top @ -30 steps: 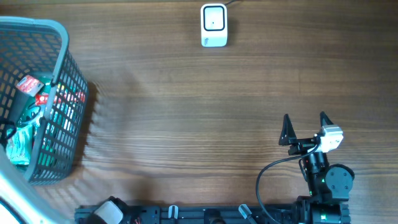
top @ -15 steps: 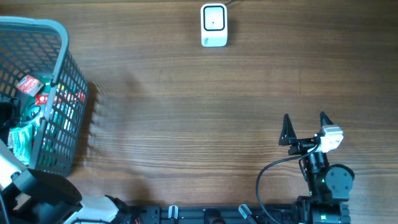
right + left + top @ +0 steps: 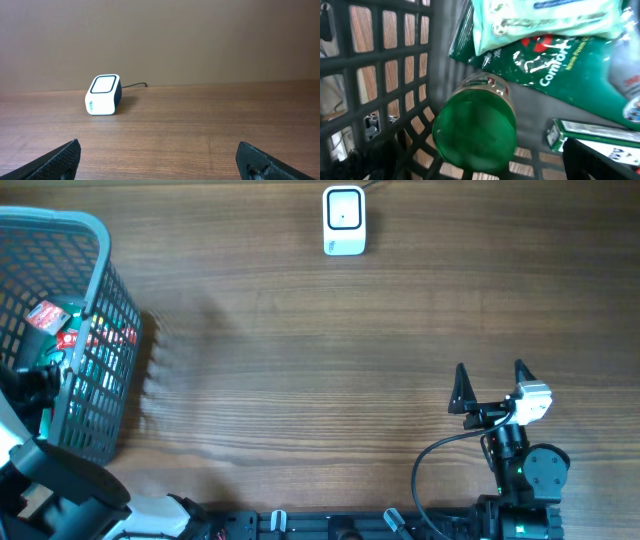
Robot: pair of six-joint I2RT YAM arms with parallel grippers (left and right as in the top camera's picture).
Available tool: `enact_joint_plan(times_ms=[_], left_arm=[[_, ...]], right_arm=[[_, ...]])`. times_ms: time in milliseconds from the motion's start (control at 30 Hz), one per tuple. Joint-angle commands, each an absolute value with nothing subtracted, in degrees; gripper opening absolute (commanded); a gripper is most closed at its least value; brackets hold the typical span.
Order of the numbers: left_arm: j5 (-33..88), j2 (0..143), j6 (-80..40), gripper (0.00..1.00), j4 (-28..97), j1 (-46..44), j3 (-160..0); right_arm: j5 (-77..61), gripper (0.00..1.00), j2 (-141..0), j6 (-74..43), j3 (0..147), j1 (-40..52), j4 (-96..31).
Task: Scan the item barcode
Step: 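Reach into the basket and grasp the green-lidded jar with the left gripper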
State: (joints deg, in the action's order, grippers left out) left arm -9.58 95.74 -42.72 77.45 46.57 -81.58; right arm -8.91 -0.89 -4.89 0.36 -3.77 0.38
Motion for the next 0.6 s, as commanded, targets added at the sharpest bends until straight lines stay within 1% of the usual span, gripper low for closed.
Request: enact_joint_plan(times_ms=[0, 133, 333, 567], left_arm=[[-10.1, 96.1, -42.2, 1.00, 75.7, 46.9, -78.0], [-10.1, 96.1, -42.2, 1.00, 72.8, 46.9, -74.6], [-10.0, 96.1, -42.3, 1.00, 64.3, 46.9, -68.1], [-9.0, 96.1, -42.3, 1.00, 58.6, 46.9, -63.8]], right_arm=[[-8.5, 1.00, -0.5, -4.5, 0.3, -3.6, 0.6], [-8.5, 1.00, -0.5, -4.5, 0.3, -3.6, 0.6], [-8.5, 1.00, -0.5, -4.5, 0.3, -3.6, 0.6], [-8.5, 1.00, -0.5, -4.5, 0.3, -3.6, 0.6]])
